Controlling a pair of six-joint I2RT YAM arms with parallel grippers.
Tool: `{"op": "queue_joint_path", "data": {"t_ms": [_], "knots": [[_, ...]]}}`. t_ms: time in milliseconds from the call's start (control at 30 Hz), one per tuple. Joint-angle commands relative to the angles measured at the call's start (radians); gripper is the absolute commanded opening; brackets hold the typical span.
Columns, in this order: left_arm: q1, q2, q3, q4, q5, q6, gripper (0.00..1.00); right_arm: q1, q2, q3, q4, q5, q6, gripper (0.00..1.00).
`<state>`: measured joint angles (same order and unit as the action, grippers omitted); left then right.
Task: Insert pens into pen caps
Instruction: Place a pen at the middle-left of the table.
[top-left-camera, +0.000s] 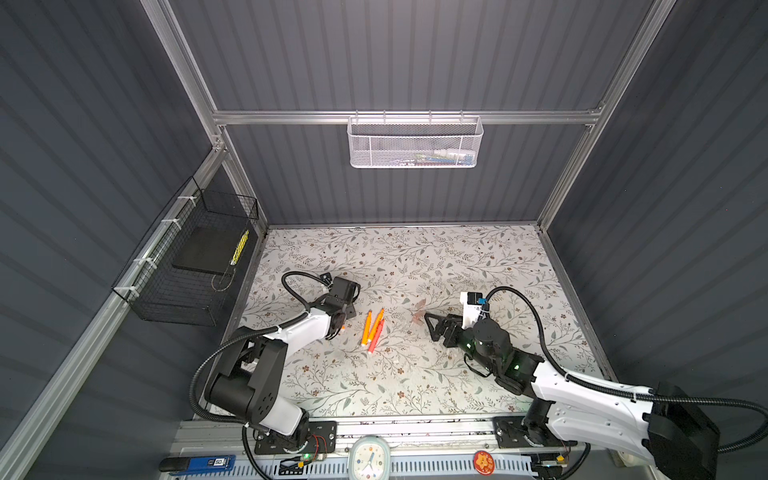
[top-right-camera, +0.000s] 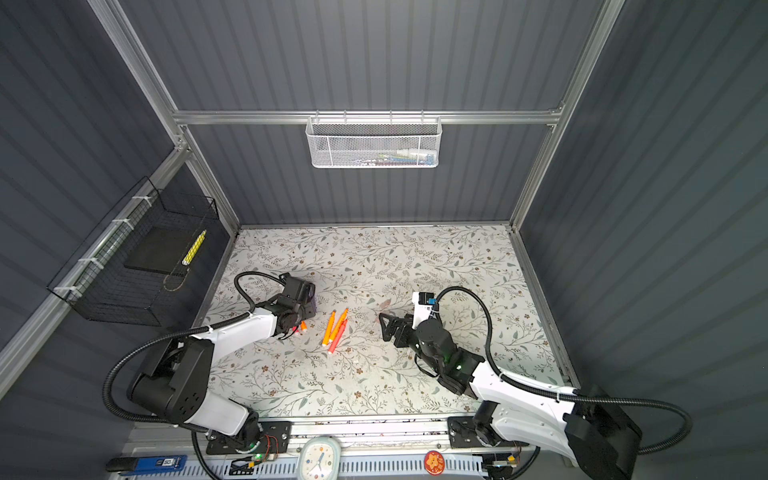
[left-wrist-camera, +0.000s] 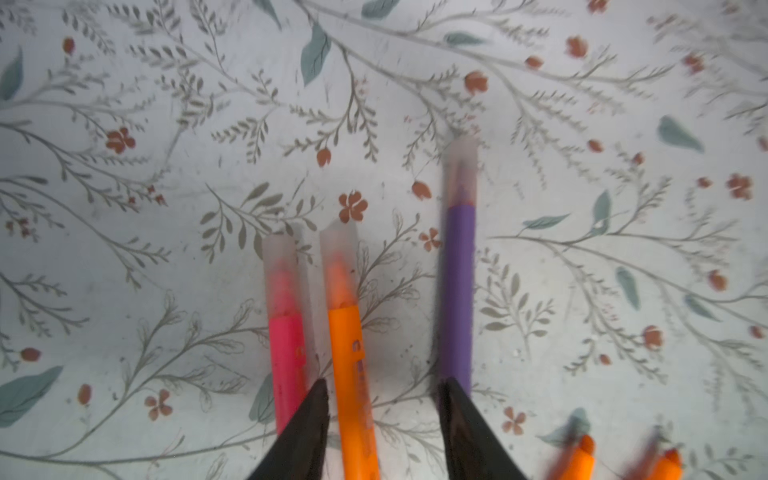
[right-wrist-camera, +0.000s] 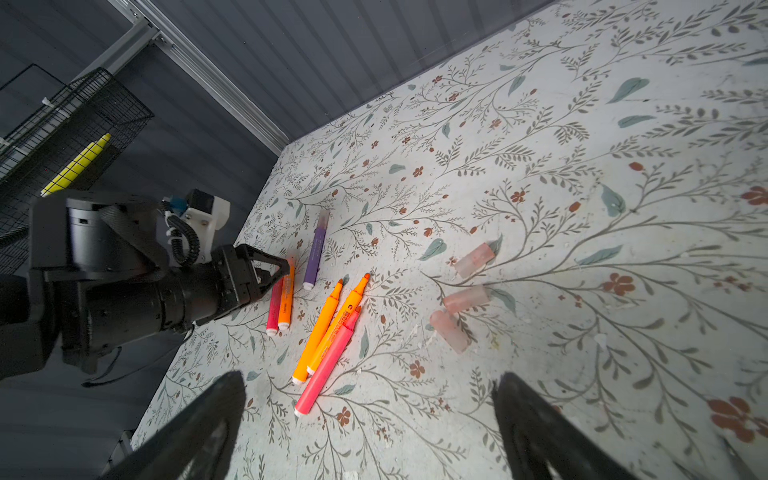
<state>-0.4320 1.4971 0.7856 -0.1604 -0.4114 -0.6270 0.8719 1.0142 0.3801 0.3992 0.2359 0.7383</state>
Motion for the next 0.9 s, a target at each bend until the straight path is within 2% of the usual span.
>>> {"op": "queue_joint_path", "data": {"t_ms": [0, 100, 233, 367, 500, 633, 767, 867], "knots": [[0.003, -0.066, 0.041, -0.026, -0.007, 0.046, 0.48, -0.004, -0.013, 0.009, -0.009, 0.016, -0.007, 0.96], [0.003, -0.063, 0.049, -0.001, 0.054, 0.057, 0.49, -0.004, -0.010, 0.004, -0.002, 0.014, 0.007, 0.96], [0.003, 0.036, 0.071, 0.037, 0.110, 0.065, 0.48, -0.007, 0.011, 0.028, -0.023, 0.017, -0.009, 0.96], [0.003, 0.136, 0.110, 0.039, 0.115, 0.072, 0.47, -0.007, 0.015, 0.023, -0.006, 0.010, -0.001, 0.96], [0.003, 0.158, 0.112, 0.047, 0.092, 0.071, 0.47, -0.008, 0.006, 0.032, -0.042, 0.015, -0.012, 0.96], [0.003, 0.132, 0.092, 0.063, 0.127, 0.071, 0.47, -0.009, 0.001, 0.020, -0.035, 0.026, -0.012, 0.96], [-0.004, 0.027, 0.044, 0.071, 0.212, 0.068, 0.46, -0.010, 0.002, 0.023, -0.034, 0.013, -0.006, 0.96], [-0.045, -0.054, -0.030, 0.098, 0.243, 0.056, 0.47, -0.010, 0.006, 0.028, -0.043, 0.022, -0.016, 0.96]]}}
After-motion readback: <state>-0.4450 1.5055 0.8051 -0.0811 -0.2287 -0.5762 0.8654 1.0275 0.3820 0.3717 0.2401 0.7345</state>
